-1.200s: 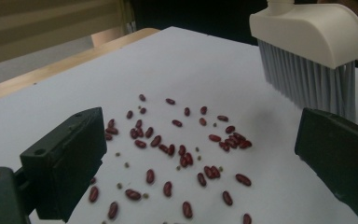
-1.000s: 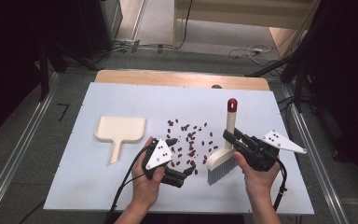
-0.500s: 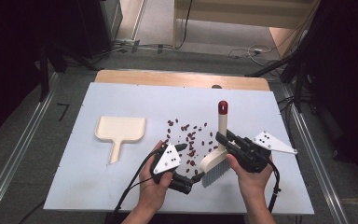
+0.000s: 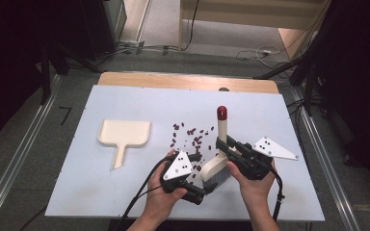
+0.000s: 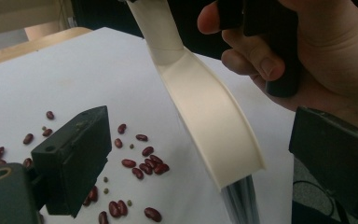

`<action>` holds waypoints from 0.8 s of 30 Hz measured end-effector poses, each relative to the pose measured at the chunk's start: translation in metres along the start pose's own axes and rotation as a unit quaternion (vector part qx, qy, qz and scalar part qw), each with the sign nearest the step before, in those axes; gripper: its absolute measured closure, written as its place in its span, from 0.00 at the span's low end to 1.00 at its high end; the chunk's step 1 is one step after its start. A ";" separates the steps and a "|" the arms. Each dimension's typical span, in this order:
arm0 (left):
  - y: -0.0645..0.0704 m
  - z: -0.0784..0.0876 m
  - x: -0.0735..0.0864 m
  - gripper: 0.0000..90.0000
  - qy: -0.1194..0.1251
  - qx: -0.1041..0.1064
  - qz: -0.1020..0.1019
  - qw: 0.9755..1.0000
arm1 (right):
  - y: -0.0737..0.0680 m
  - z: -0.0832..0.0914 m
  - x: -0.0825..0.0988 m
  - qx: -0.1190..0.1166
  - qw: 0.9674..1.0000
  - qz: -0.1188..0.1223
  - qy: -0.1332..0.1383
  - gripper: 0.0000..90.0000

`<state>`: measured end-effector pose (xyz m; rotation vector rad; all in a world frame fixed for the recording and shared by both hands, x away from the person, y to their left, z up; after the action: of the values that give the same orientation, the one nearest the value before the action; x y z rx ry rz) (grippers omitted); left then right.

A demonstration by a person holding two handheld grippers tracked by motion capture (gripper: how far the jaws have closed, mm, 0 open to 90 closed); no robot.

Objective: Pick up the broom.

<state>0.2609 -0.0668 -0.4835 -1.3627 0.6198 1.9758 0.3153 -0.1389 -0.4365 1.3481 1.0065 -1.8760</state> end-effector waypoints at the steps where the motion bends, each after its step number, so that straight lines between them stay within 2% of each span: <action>1: 0.001 -0.001 0.000 0.13 -0.003 -0.007 -0.003 1.000 | -0.001 0.000 0.000 -0.001 1.000 0.001 0.000 0.76; 2: 0.001 -0.002 -0.001 0.13 -0.006 -0.011 -0.002 1.000 | -0.001 0.000 0.000 -0.001 1.000 0.001 0.000 0.76; 3: 0.003 -0.002 -0.002 0.20 -0.004 -0.006 0.002 1.000 | -0.003 -0.001 0.000 -0.003 1.000 0.001 0.001 0.76; 4: 0.004 -0.001 -0.003 0.20 -0.002 -0.004 0.005 1.000 | -0.003 -0.001 0.000 -0.003 1.000 0.001 0.001 0.76; 10: 0.000 -0.002 -0.004 0.47 -0.012 -0.016 0.025 0.999 | -0.008 -0.003 0.001 -0.004 1.000 0.007 -0.001 0.76; 13: 0.001 -0.001 -0.003 0.60 -0.020 -0.012 0.027 0.999 | -0.009 -0.004 0.001 -0.001 1.000 0.007 0.000 0.76; 18: -0.001 -0.001 0.000 0.63 -0.035 -0.023 0.039 0.998 | -0.010 -0.007 0.002 0.000 1.000 0.007 -0.001 0.76; 24: -0.002 0.000 0.000 0.66 -0.044 -0.040 0.036 0.998 | -0.012 -0.007 0.002 0.006 1.000 0.011 0.001 0.76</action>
<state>0.2623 -0.0652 -0.4833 -1.3097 0.5613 2.1268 0.3081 -0.1262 -0.4373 1.3622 0.9804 -1.8676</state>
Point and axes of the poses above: each handheld gripper's, and its own axes: z roughly backward along the jaws, x roughly out of its underside, y roughly to its right, the point moved 10 cm from there along -z, roughly forward along the jaws, and after that the axes turned 12 degrees about -x, right-handed, at the moved point
